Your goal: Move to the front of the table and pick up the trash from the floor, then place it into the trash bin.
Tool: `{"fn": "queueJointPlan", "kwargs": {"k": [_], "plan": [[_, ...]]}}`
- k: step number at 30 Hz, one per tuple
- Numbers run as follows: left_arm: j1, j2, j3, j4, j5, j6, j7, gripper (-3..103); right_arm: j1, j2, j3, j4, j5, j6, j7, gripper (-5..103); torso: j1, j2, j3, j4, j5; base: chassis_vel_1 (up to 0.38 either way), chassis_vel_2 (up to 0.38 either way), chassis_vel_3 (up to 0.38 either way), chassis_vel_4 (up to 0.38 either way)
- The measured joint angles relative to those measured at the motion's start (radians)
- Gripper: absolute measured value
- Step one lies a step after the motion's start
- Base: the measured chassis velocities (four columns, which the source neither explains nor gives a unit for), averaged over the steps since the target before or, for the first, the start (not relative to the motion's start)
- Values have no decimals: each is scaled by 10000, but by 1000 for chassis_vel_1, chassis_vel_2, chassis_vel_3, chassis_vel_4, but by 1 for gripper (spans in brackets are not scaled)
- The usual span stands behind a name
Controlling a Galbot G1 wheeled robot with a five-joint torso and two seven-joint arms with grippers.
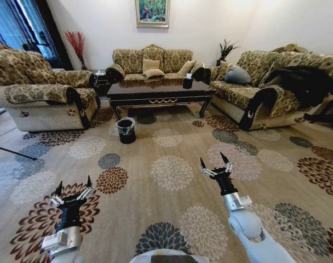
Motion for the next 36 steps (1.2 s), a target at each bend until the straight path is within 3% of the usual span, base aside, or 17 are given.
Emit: {"fn": "queueJointPlan", "kwargs": {"k": [36], "plan": [[0, 0, 0, 0, 0, 0, 0, 100, 0, 0, 0, 0, 0, 0, 0, 100, 523, 1423, 903, 0, 0, 0, 0, 0, 0]]}}
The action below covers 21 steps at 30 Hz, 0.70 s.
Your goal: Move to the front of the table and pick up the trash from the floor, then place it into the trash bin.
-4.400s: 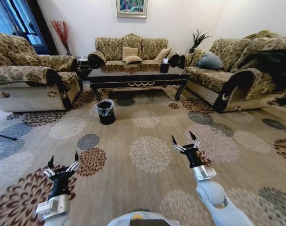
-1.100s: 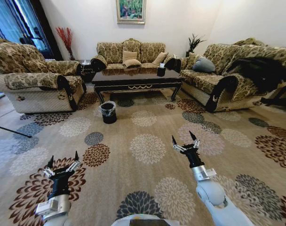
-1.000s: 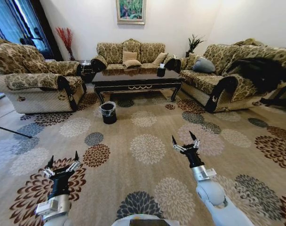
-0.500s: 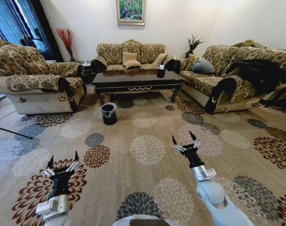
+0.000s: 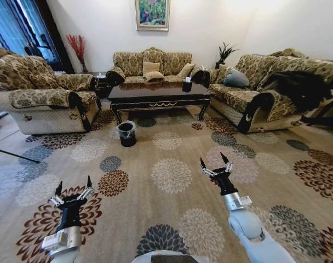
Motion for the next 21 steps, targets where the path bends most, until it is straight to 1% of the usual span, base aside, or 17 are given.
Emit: {"fn": "queueJointPlan", "kwargs": {"k": [3, 21], "plan": [[0, 0, 0, 0, 0, 0, 0, 100, 0, 0, 0, 0, 0, 0, 0, 100, 68, 172, 104, 0, 0, 0, 0, 0, 0], [0, 0, 0, 0, 0, 0, 0, 100, 0, 0, 0, 0, 0, 0, 1, 100, 344, 865, 519, 0, 0, 0, 0, 0, 0]]}}
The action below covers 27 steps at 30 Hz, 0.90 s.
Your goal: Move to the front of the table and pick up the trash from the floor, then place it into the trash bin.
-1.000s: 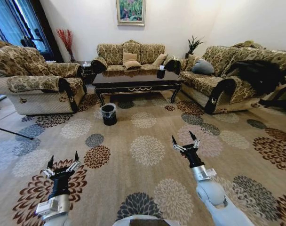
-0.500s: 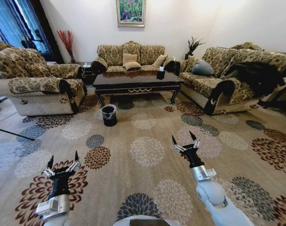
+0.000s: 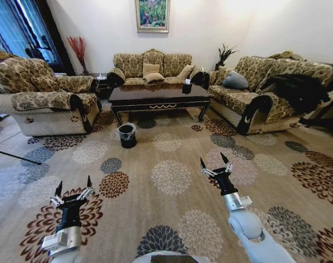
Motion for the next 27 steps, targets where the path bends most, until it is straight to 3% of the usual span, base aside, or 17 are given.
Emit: {"fn": "queueJointPlan", "kwargs": {"k": [27], "plan": [[0, 0, 0, 0, 0, 0, 0, 100, 0, 0, 0, 0, 0, 0, 0, 100, 492, 1200, 709, 0, 0, 0, 0, 0, 0]]}}
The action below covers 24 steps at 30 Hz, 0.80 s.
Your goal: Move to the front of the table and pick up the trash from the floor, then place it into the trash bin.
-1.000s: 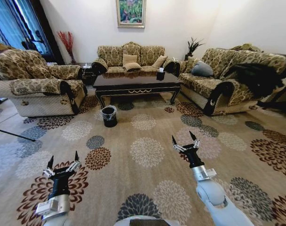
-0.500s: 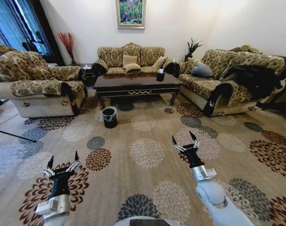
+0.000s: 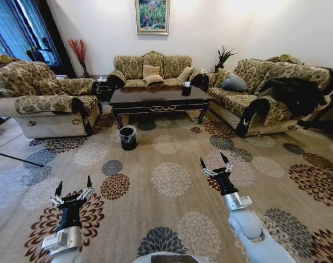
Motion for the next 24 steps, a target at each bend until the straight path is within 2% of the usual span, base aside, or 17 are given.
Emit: {"fn": "queueJointPlan", "kwargs": {"k": [17, 20, 24], "plan": [[0, 0, 0, 0, 0, 1, 0, 100, 0, 0, 0, 0, 0, 0, 0, 100, 291, 688, 395, 0, 0, 0, 0, 0, 0], [0, 0, 0, 0, 0, 1, 0, 100, 0, 0, 0, 0, 0, 0, 0, 100, 414, 980, 565, 0, 0, 0, 0, 0, 0], [0, 0, 0, 0, 0, 0, 0, 100, 0, 0, 0, 0, 0, 0, 0, 100, 487, 1148, 659, 0, 0, 0, 0, 0, 0]]}}
